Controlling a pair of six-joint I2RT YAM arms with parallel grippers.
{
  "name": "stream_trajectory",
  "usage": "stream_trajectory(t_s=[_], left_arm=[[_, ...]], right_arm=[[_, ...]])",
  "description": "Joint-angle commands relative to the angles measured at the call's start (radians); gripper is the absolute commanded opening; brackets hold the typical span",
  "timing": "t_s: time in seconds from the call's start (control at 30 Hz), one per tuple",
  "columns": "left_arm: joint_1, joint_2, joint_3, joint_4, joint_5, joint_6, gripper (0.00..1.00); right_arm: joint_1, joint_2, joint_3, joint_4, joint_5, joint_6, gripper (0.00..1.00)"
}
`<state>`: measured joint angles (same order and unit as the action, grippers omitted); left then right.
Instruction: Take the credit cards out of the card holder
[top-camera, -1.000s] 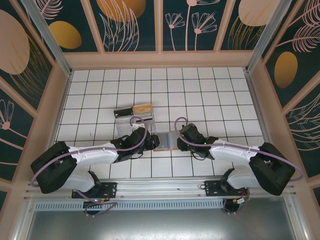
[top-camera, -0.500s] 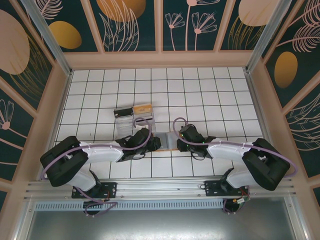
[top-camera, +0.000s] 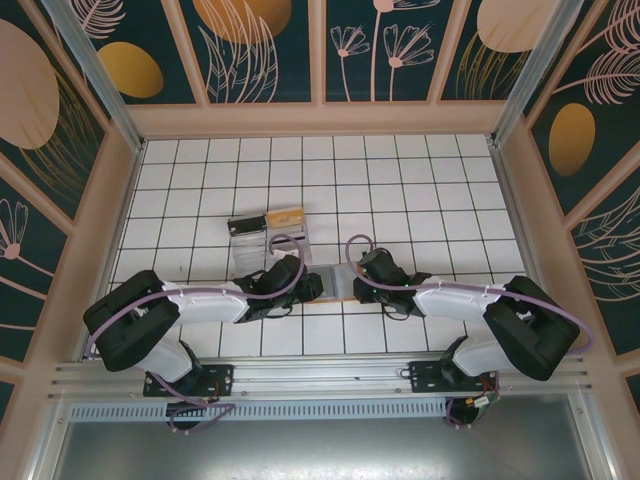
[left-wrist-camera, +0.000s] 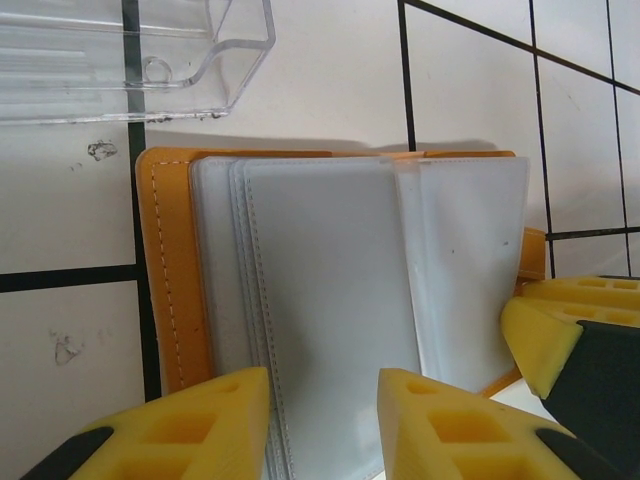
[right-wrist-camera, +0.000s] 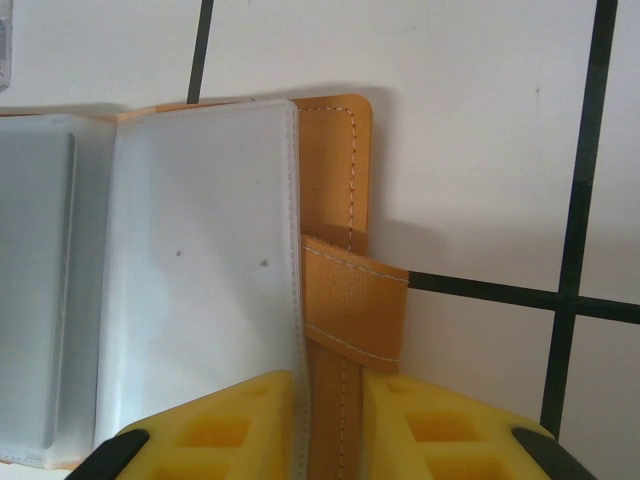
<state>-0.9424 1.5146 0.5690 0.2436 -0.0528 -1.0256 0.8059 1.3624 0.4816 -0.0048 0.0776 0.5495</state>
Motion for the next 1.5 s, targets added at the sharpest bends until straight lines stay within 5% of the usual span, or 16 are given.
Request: stream_trajectory(t_s=[0.0, 0.63, 0.97, 1.47], left_arm=[[0.002, 0.031, 0.029, 0.020, 0.017, -0.006, 0.34], [0.002, 0.099, 0.066, 0.037, 0.073, 0.005, 0.37], [0.002, 0.079, 0.063, 0.032, 0.074, 0.015, 0.95], [0.003, 0.013, 0.045, -0.009, 0.035, 0.015, 0.98]], right_arm=[[0.007, 0.023, -0.019, 0.009, -0.020, 0.017, 0.26], [0.010, 0.023, -0.017, 0.008, -0.025, 0.021, 0.26], [0.010, 0.026, -0.019, 0.014, -0.028, 0.026, 0.26], [0.011, -0.001, -0.012, -0.015, 0.017, 0.045, 0.27]])
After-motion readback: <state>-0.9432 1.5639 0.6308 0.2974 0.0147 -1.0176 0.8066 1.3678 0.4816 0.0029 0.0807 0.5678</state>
